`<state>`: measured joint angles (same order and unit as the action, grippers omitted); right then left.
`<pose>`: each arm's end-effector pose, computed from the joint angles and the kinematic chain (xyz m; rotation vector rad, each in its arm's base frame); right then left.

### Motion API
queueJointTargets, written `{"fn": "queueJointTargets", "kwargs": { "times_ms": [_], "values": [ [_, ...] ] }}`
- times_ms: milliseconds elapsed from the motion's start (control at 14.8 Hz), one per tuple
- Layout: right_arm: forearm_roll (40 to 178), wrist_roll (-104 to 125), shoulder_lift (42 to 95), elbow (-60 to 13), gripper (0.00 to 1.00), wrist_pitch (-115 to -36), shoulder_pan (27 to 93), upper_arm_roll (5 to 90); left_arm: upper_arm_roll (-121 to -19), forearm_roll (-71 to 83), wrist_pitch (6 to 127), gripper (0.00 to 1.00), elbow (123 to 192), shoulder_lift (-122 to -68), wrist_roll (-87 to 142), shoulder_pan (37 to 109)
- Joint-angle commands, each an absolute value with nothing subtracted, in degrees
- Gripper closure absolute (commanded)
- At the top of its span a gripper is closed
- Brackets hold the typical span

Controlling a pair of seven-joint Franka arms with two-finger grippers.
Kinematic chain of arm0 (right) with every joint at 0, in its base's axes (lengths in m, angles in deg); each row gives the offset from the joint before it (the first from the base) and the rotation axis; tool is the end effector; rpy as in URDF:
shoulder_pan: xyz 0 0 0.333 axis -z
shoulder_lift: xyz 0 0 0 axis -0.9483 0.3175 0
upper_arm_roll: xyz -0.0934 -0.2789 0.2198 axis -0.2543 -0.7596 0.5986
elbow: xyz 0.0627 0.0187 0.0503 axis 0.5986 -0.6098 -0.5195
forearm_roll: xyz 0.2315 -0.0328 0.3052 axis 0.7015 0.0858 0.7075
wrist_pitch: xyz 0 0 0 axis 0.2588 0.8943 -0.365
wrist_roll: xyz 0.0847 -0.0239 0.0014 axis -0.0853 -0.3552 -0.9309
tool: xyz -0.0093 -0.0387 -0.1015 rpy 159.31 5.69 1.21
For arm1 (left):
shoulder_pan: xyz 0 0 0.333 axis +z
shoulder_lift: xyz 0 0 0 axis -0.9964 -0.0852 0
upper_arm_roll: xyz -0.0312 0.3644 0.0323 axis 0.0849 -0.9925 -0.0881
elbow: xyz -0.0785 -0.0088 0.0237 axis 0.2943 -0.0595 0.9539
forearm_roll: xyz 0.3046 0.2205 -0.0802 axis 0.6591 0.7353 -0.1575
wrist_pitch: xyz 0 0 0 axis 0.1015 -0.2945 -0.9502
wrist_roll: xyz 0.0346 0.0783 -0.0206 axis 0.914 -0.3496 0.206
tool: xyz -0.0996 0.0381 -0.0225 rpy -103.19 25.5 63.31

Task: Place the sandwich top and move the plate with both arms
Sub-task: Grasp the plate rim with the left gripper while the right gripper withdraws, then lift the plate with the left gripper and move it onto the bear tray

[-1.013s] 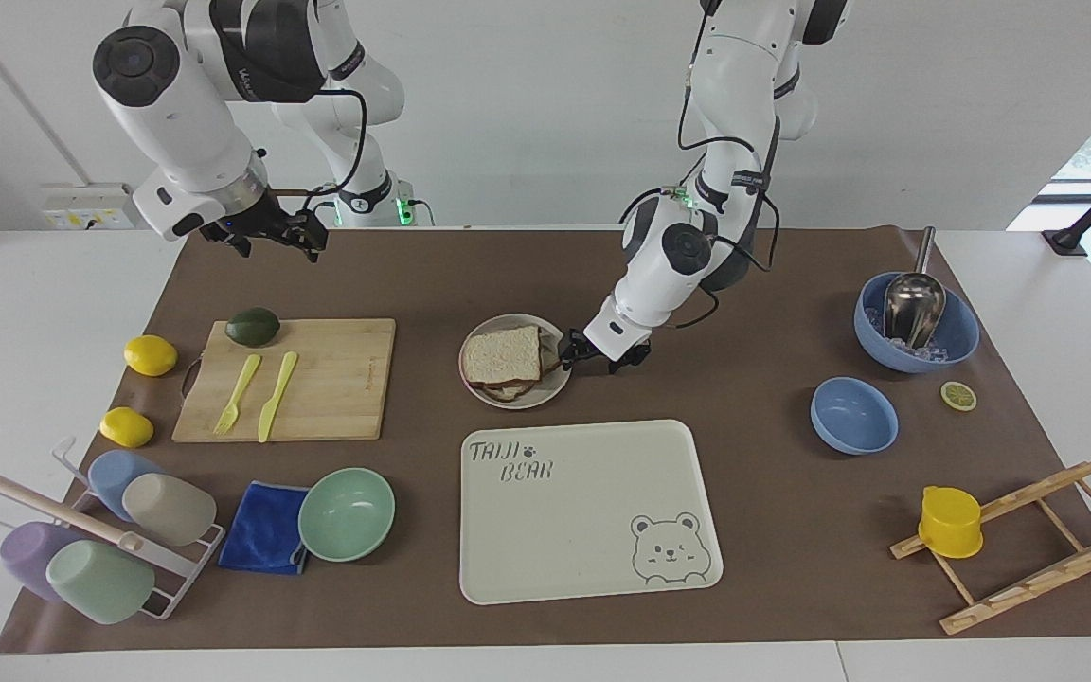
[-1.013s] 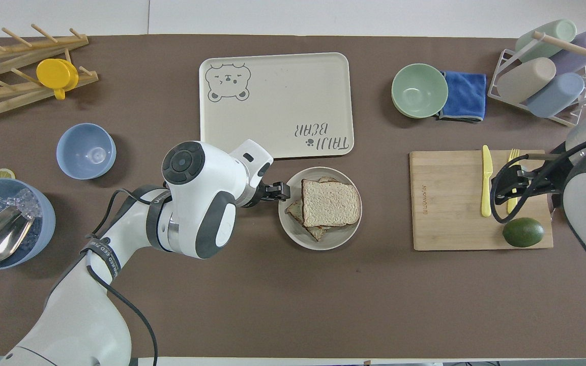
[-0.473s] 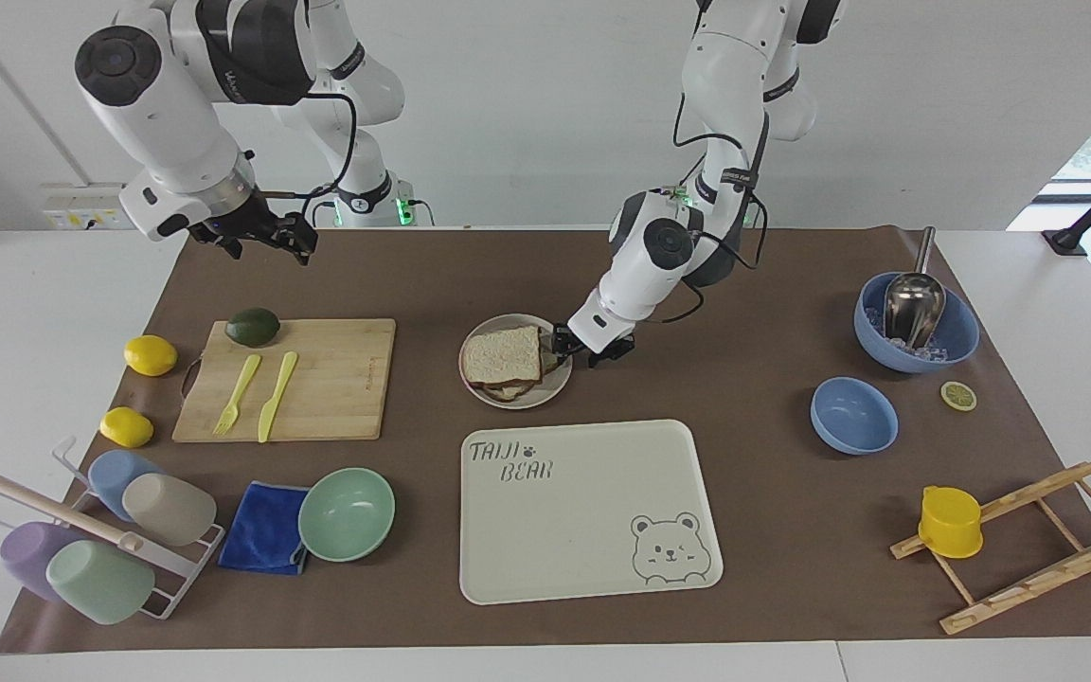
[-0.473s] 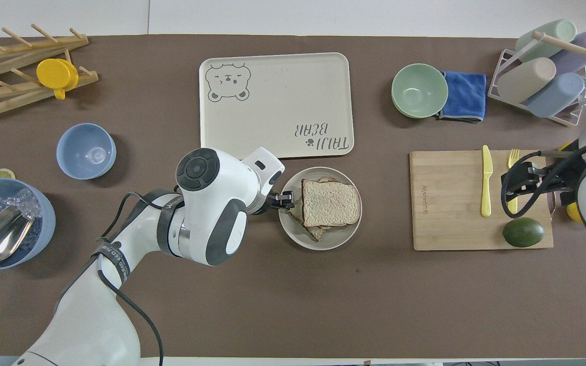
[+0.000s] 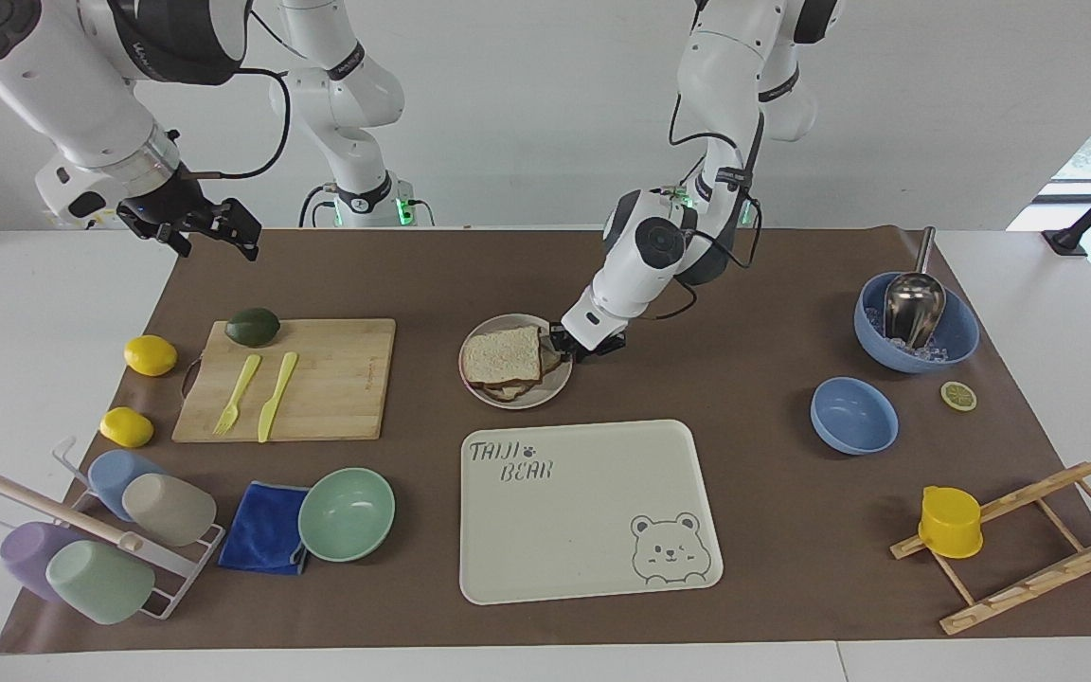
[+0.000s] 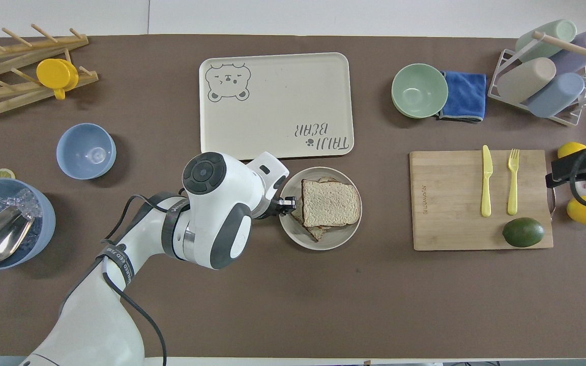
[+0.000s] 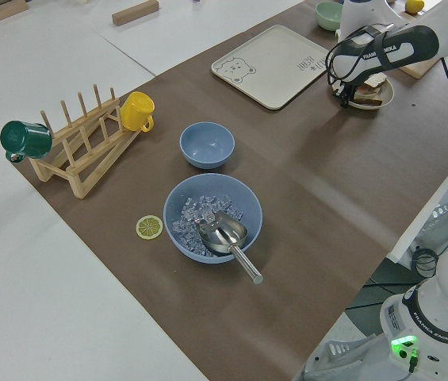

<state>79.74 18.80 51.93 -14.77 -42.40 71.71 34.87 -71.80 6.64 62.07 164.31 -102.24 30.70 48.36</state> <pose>0.5207 -0.0506 0.6423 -3.0944 0.1712 0.2474 0.4754 -0.3823 0.3575 2.8516 -0.0745 -0.1943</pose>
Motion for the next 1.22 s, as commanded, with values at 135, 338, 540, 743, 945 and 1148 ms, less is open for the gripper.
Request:
{"fn": "queueJointTargets", "kwargs": {
  "times_ms": [135, 338, 540, 743, 945, 1148],
  "values": [
    [79.6, 17.9, 52.4, -14.1, 0.00, -44.8, 71.5, 35.4, -72.6, 5.3, 61.0, 1.00, 165.7, -101.0, 32.4, 47.8],
    [78.5, 17.8, 52.6, -14.1, 0.00, -46.8, 71.3, 35.6, -72.7, 4.6, 60.0, 1.00, 165.6, -101.0, 32.4, 48.2],
    [76.4, 15.8, 53.2, -13.2, 0.00, -46.9, 71.2, 36.1, -72.7, 4.1, 58.1, 1.00, 164.6, -100.8, 32.4, 50.2],
    [76.5, 15.4, 53.2, -12.5, 0.00, -45.3, 71.3, 36.2, -72.7, 4.0, 53.3, 1.00, 161.6, -98.6, 32.2, 54.5],
    [76.9, 15.0, 53.2, -12.2, 0.00, -44.8, 71.3, 36.5, -72.7, 3.7, 44.4, 1.00, 152.8, -99.6, 32.4, 58.9],
    [77.5, 15.0, 53.2, -12.3, 0.00, -44.9, 71.2, 36.7, -73.2, 2.1, 46.0, 1.00, 149.0, -101.8, 33.0, 60.7]
  ]
}}
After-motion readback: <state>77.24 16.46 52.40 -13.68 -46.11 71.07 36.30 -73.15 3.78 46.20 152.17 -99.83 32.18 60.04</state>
